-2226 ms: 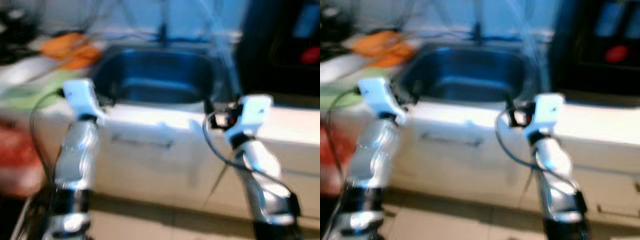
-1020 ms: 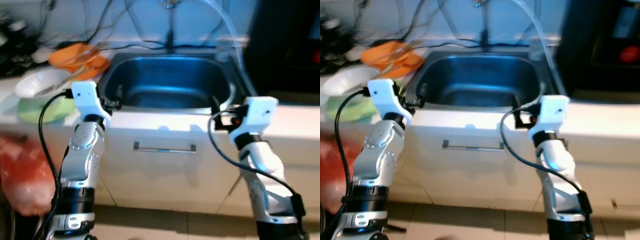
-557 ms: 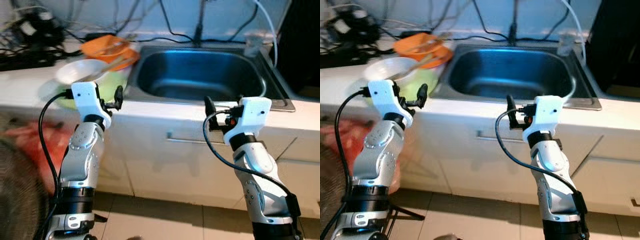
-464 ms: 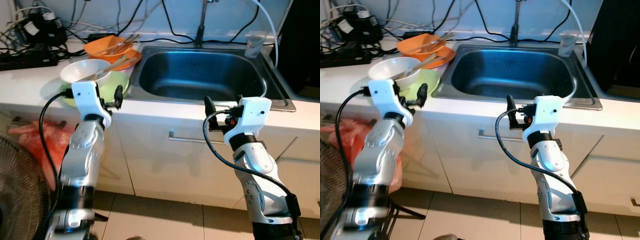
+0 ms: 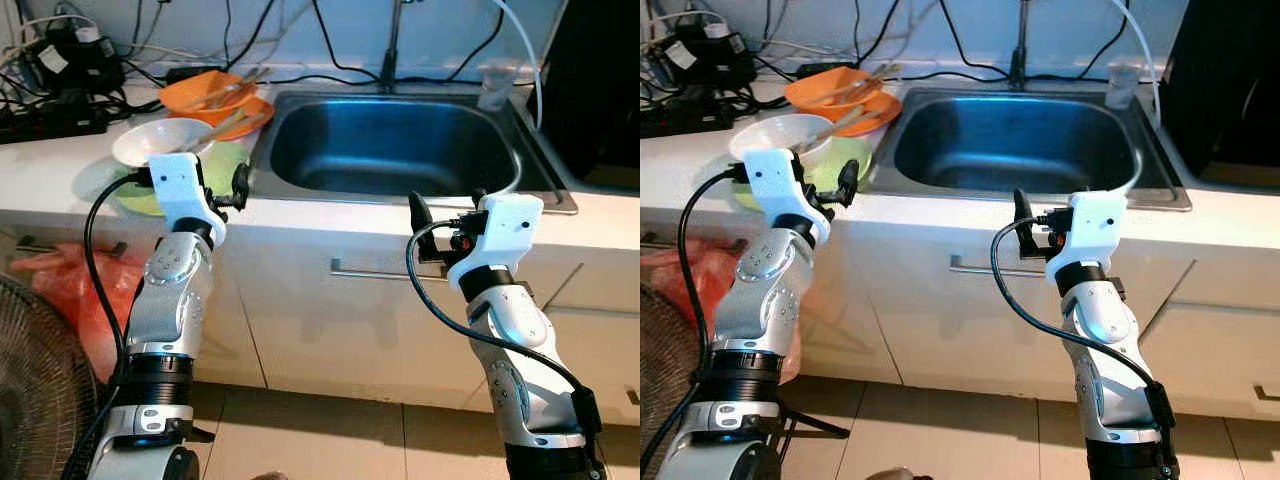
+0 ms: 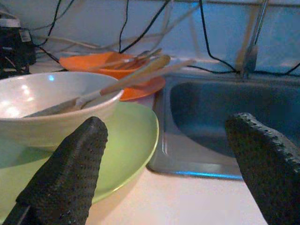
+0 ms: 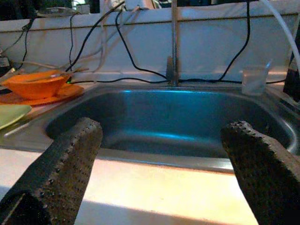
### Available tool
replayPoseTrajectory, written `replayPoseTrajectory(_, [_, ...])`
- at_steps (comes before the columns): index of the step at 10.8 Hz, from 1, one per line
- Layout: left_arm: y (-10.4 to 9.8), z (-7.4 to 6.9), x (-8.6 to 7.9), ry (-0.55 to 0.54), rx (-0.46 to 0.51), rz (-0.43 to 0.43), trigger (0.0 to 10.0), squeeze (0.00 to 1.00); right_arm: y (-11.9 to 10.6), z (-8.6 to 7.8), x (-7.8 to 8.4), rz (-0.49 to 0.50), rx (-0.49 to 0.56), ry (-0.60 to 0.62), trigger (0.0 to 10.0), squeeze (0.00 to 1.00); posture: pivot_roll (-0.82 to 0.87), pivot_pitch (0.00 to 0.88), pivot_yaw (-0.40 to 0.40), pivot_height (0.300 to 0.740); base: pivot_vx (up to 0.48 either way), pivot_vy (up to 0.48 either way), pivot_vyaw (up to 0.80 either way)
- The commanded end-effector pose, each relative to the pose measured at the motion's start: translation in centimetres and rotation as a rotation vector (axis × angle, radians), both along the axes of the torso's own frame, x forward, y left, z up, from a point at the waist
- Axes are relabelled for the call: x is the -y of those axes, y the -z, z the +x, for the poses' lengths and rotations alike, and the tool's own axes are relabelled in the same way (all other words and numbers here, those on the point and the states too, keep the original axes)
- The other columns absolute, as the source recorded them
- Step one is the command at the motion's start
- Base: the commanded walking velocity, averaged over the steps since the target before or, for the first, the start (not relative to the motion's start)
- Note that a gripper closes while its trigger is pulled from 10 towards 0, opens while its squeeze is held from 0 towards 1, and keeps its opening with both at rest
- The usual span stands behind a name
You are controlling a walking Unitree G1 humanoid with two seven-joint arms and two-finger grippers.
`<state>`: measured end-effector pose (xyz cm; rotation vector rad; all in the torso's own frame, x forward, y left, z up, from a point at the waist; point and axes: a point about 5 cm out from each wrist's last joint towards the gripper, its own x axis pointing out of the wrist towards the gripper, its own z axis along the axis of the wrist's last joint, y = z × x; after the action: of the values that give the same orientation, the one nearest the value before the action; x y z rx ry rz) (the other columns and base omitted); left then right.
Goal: Kitchen organization
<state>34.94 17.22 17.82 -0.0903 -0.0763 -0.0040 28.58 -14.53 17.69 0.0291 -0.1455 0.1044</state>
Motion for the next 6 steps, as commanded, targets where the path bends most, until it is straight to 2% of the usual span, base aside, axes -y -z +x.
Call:
replayPoseTrajectory(1, [-0.8, 0.4, -0.2, -0.004, 0.025, 0.022, 10.0, 0.00, -0.4, 0.0, -0.1, -0.007, 0.022, 0.001, 10.0, 0.00, 0.05, 0.022, 0.063, 0.740, 0.000, 0.000, 0.00])
replayPoseTrajectory(5, [-1.0, 0.5, -0.6, -0.013, 0.037, 0.028, 10.0, 0.00, -0.5, -0.1, -0.3, -0.006, 0.026, -0.002, 10.0, 0.00, 0.04, 0.025, 0.066, 0.740, 0.000, 0.000, 0.00])
replayPoseTrajectory(6, [-2.2, 0.5, 0.0, 0.004, 0.091, 0.041, 10.0, 0.00, -1.5, -0.1, -0.2, -0.020, 0.065, 0.002, 10.0, 0.00, 0.04, 0.025, 0.066, 0.740, 0.244, 0.000, 0.00])
